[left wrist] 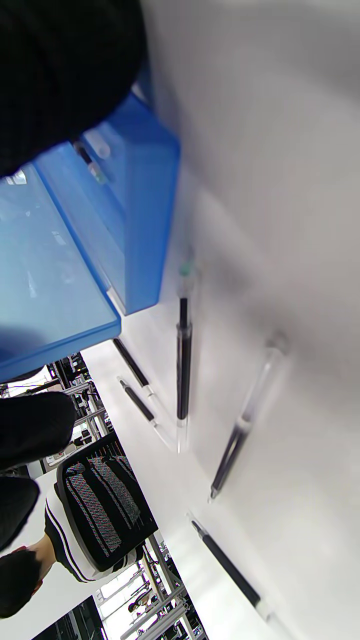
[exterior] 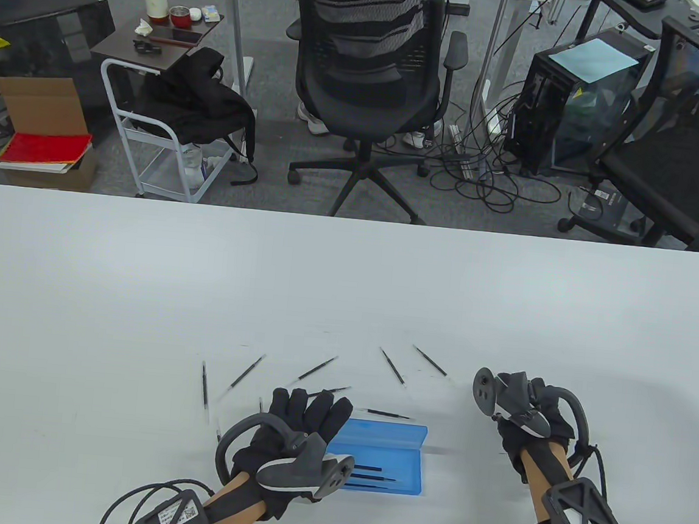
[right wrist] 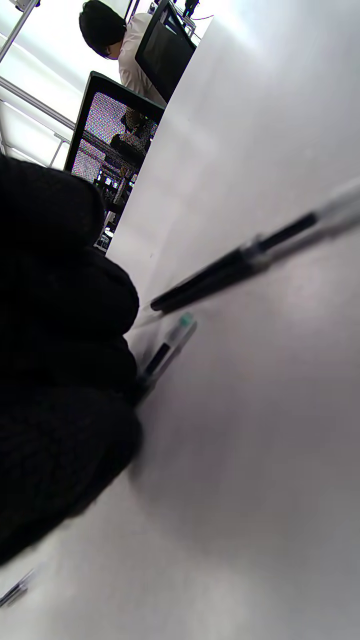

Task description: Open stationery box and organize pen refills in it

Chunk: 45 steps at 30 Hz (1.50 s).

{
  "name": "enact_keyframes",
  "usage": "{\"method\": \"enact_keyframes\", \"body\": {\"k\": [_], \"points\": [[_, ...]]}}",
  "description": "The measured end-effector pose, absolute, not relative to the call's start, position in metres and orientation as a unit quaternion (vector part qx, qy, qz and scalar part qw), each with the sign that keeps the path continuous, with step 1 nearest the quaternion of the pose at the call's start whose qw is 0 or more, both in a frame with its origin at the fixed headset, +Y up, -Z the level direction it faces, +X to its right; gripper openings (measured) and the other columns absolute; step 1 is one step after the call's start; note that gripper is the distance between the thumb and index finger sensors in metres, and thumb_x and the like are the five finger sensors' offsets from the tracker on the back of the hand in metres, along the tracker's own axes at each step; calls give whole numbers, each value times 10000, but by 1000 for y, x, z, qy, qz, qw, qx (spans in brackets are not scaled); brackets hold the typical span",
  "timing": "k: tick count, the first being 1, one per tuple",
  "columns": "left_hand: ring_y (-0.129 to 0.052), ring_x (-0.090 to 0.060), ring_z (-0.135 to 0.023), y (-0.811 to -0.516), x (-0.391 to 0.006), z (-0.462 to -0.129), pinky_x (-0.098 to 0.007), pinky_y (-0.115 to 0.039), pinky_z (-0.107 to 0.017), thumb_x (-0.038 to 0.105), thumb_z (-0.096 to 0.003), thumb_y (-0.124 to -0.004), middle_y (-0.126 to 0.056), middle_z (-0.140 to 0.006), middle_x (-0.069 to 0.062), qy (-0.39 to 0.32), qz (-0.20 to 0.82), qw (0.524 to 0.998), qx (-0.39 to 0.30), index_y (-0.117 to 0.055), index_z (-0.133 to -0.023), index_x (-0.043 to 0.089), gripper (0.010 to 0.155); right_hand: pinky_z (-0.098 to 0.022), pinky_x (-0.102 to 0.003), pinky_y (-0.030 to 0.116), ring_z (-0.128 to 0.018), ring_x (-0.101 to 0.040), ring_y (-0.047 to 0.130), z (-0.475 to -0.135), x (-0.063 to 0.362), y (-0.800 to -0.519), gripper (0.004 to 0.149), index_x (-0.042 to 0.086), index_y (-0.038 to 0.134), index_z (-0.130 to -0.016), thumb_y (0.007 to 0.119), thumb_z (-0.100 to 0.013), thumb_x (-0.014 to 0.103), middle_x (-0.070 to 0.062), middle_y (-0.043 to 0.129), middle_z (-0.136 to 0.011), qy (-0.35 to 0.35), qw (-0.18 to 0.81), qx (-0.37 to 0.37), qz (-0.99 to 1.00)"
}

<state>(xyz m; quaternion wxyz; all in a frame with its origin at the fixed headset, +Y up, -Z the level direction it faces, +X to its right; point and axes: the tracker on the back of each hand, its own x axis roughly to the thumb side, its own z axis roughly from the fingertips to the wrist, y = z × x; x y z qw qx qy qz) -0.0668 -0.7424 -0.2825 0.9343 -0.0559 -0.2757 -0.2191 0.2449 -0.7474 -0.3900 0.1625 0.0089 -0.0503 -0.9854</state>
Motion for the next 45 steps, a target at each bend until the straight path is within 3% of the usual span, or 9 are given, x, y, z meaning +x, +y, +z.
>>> {"method": "enact_keyframes", "body": {"k": [14,23,29,35,41,45], "points": [[-522,-515,-1114,-742,-67,-282,-707,-465,-779,763,-299,-761,-201,-1248,-158,-275,-221,934,-55,65,-1111,113,1328,-619,-560,835,-650,-285,1041,-392,237,-750,565,164,795,-933,938,-412,330,-1,1059,-687,-42,181,21,-982],[-520,-515,-1114,-742,-67,-283,-708,-464,-779,764,-298,-762,-196,-1248,-159,-276,-218,934,-57,66,-1111,114,1330,-615,-560,834,-650,-287,1034,-385,239,-737,595,157,780,-942,948,-400,337,-7,1041,-710,-9,152,10,-988],[-517,-517,-1114,-742,-67,-283,-710,-461,-779,766,-297,-762,-194,-1248,-160,-275,-218,935,-59,69,-1111,114,1333,-620,-558,831,-660,-287,1026,-354,216,-703,608,162,769,-949,950,-395,335,-7,1027,-727,60,131,-66,-987],[-517,-518,-1114,-742,-67,-283,-709,-461,-779,767,-296,-761,-193,-1248,-161,-274,-218,935,-59,69,-1110,113,1335,-624,-558,826,-668,-285,1021,-297,172,-677,609,165,764,-953,947,-398,336,-4,1020,-736,132,132,-176,-967],[-519,-517,-1114,-742,-67,-283,-708,-463,-780,766,-296,-761,-196,-1248,-159,-274,-219,935,-58,67,-1110,113,1332,-624,-555,827,-669,-282,1020,-247,127,-685,609,168,761,-955,943,-399,339,-1,1018,-739,149,159,-269,-938],[-518,-518,-1113,-742,-67,-283,-708,-463,-779,765,-298,-761,-197,-1248,-158,-274,-219,935,-58,68,-1110,112,1332,-624,-552,828,-669,-279,1021,-233,106,-701,607,168,763,-953,941,-399,341,1,1019,-739,134,179,-304,-926]]}}
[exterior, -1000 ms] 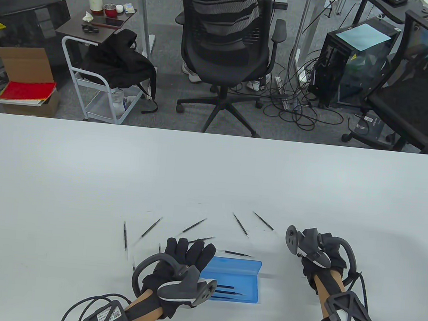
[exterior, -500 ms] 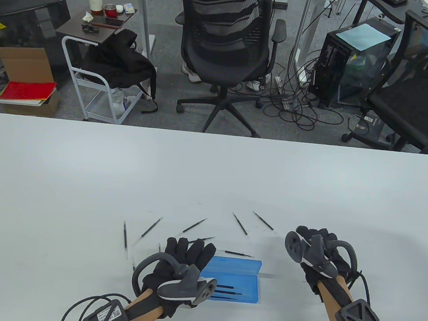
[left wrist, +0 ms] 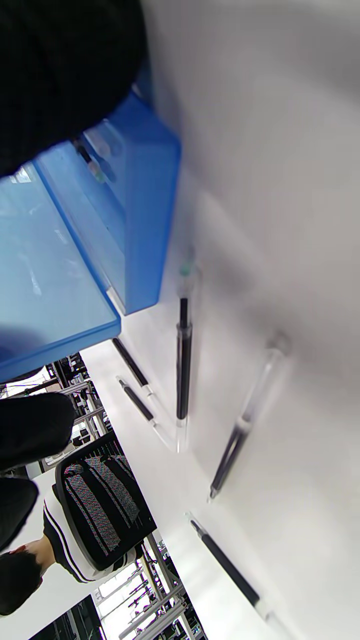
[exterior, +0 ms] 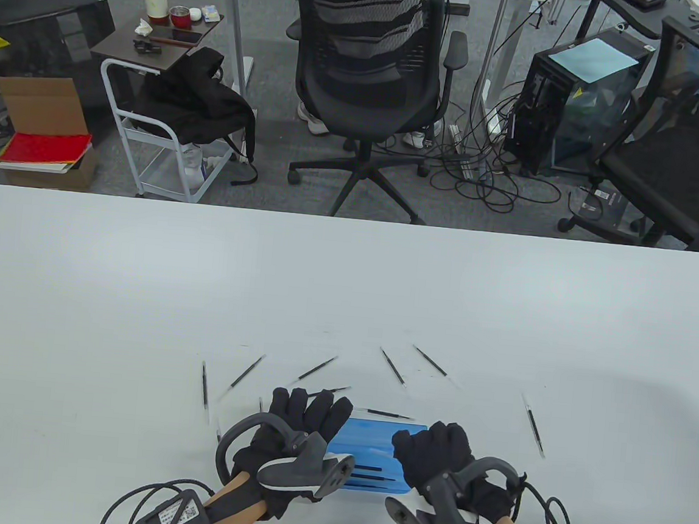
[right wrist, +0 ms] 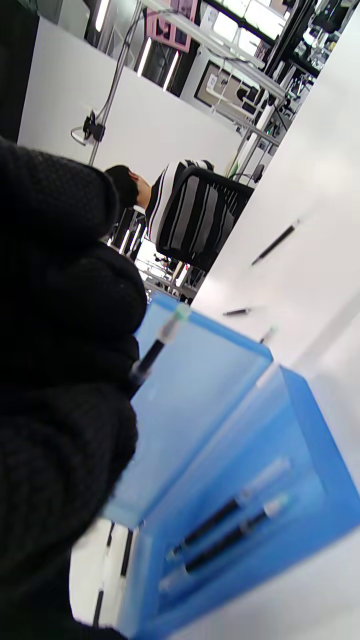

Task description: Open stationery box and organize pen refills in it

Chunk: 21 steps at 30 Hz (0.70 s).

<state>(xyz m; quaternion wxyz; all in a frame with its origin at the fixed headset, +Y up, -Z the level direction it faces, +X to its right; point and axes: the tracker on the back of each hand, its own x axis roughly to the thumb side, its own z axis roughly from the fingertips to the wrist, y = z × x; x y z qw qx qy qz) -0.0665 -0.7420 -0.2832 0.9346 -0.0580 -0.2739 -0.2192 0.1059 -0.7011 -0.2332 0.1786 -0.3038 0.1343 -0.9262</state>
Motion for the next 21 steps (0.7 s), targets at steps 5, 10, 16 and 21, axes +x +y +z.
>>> {"method": "enact_keyframes", "body": {"k": [5,10,16,21], "points": [[-522,-517,-1113,-742,-66,-283,-708,-464,-778,765,-298,-761,-199,-1247,-160,-274,-219,935,-57,66,-1111,113,1330,-625,-551,825,-672,-282,1018,-229,85,-723,605,173,761,-955,940,-401,339,1,1019,-741,125,212,-320,-915],[-520,-518,-1113,-742,-67,-283,-707,-464,-779,764,-298,-762,-198,-1247,-160,-275,-218,935,-58,67,-1111,112,1331,-628,-550,823,-675,-280,1017,-229,72,-738,604,174,758,-958,936,-404,339,3,1015,-747,114,225,-332,-909],[-520,-517,-1113,-742,-67,-283,-708,-463,-779,765,-298,-761,-197,-1247,-159,-275,-218,934,-58,67,-1111,113,1331,-631,-548,820,-684,-280,1012,-230,67,-743,606,177,750,-963,930,-408,336,3,1012,-755,105,226,-337,-908],[-519,-516,-1113,-742,-67,-283,-707,-465,-779,764,-300,-760,-198,-1247,-158,-275,-218,934,-58,67,-1111,112,1329,-639,-545,811,-704,-283,1003,-230,67,-741,606,186,743,-969,919,-414,354,2,1005,-775,111,214,-338,-910]]}}
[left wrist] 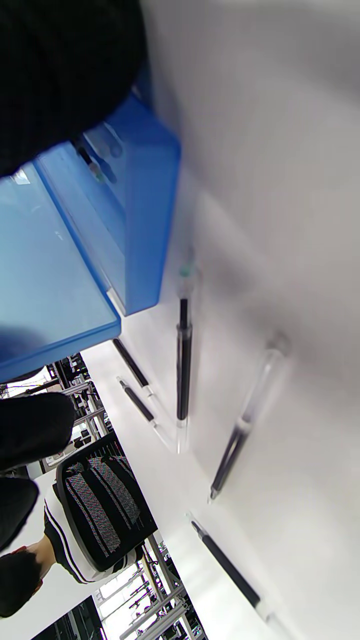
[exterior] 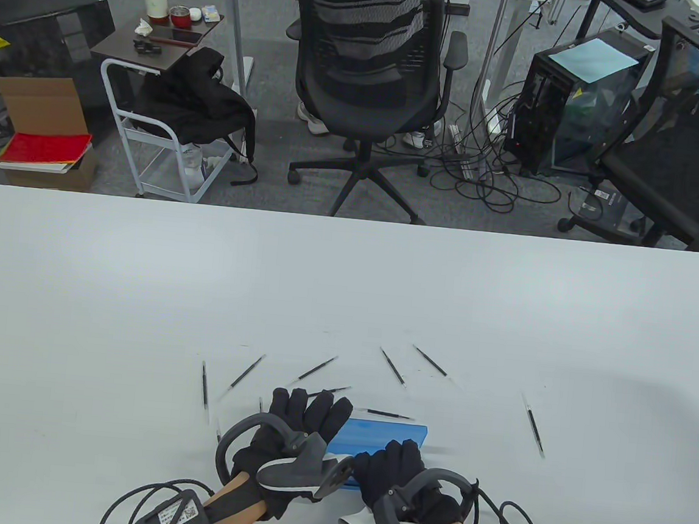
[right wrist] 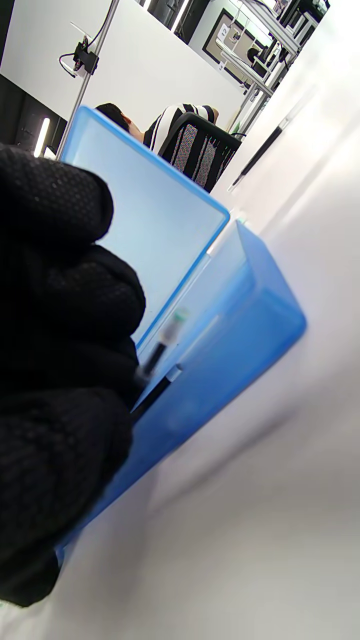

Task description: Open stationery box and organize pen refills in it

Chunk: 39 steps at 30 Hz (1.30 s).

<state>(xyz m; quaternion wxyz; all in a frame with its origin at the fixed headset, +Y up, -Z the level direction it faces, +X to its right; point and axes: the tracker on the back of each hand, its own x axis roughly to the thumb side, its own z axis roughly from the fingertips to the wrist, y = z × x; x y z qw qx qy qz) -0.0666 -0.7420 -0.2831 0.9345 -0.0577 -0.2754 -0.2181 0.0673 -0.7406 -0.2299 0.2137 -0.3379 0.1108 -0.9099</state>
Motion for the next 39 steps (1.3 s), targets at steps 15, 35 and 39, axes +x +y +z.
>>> {"method": "enact_keyframes", "body": {"k": [15,35,39], "points": [[-520,-517,-1113,-742,-67,-283,-707,-464,-779,767,-298,-759,-194,-1247,-157,-275,-217,935,-59,68,-1110,114,1331,-647,-544,807,-705,-280,1005,-260,112,-671,579,202,763,-956,910,-418,356,4,1017,-766,169,113,-286,-936],[-519,-517,-1112,-743,-68,-284,-707,-463,-779,766,-299,-757,-192,-1244,-162,-278,-210,936,-59,68,-1111,116,1328,-700,-542,774,-776,-262,992,-382,133,-721,629,258,752,-965,948,-375,354,28,1011,-823,-21,54,-319,-946],[-518,-517,-1112,-743,-68,-284,-708,-463,-778,767,-300,-756,-190,-1244,-161,-277,-210,936,-59,68,-1111,115,1327,-699,-540,776,-771,-256,995,-379,129,-732,630,259,756,-961,952,-370,355,24,1010,-825,-18,58,-345,-937]]}}
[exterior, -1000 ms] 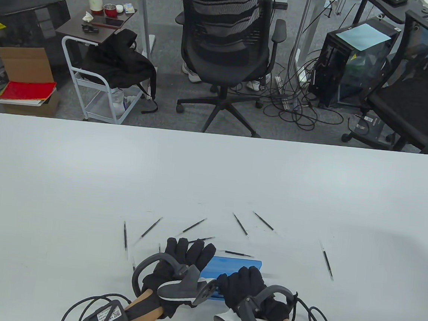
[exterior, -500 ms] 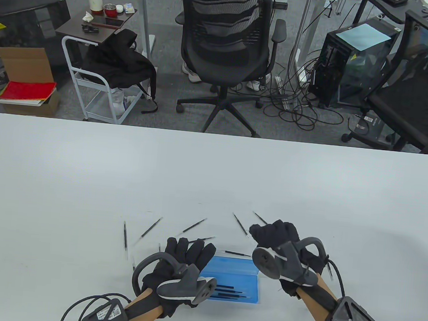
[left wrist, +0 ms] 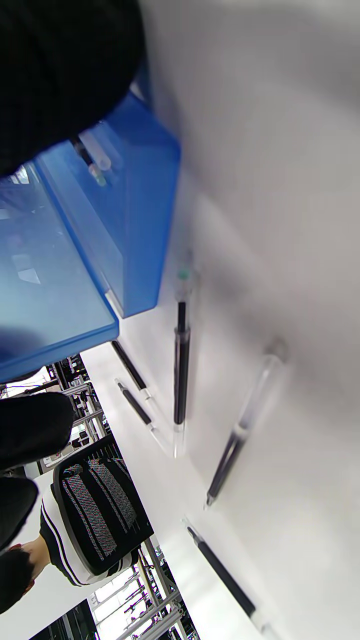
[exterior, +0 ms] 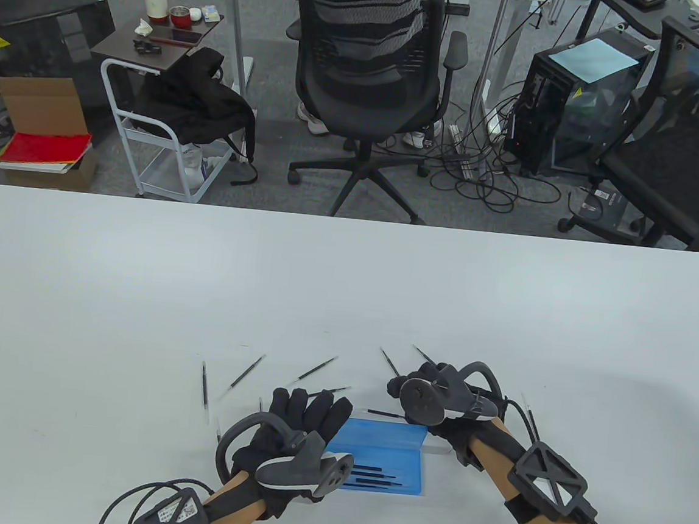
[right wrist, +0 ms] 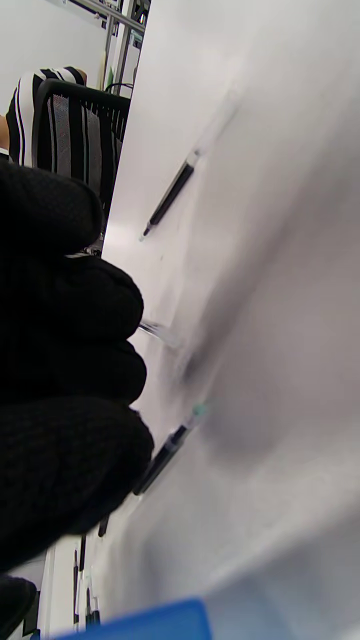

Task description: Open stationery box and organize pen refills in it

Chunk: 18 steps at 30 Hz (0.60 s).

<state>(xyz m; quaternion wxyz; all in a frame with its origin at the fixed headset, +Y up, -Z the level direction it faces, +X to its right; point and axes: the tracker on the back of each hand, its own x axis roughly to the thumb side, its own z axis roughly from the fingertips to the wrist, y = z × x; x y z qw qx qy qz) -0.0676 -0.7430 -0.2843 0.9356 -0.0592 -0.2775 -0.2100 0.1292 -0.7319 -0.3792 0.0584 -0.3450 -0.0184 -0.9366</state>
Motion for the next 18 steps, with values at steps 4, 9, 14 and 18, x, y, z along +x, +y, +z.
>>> {"method": "enact_keyframes", "body": {"k": [4,9,14,18], "points": [[-520,-516,-1112,-743,-68,-284,-707,-463,-778,767,-300,-755,-192,-1244,-160,-276,-211,936,-59,68,-1111,115,1326,-701,-539,773,-769,-255,995,-380,130,-735,630,265,762,-954,956,-361,356,26,1014,-819,-13,45,-353,-935],[-518,-517,-1112,-743,-68,-284,-708,-463,-779,767,-301,-753,-191,-1244,-158,-275,-211,936,-58,68,-1110,117,1324,-699,-534,778,-758,-245,1001,-381,130,-742,623,267,769,-946,961,-359,348,29,1019,-809,-20,46,-363,-930],[-517,-518,-1112,-743,-68,-284,-709,-463,-777,766,-299,-755,-192,-1244,-158,-275,-209,936,-58,67,-1111,118,1324,-694,-530,783,-741,-238,1008,-382,130,-746,607,268,777,-937,961,-363,339,27,1022,-798,-19,39,-368,-929],[-515,-518,-1113,-743,-68,-284,-710,-460,-778,766,-300,-755,-189,-1244,-157,-276,-208,937,-59,69,-1110,117,1325,-684,-524,793,-711,-231,1018,-381,129,-747,573,267,793,-919,957,-373,322,35,1035,-767,-11,37,-374,-927]]}}
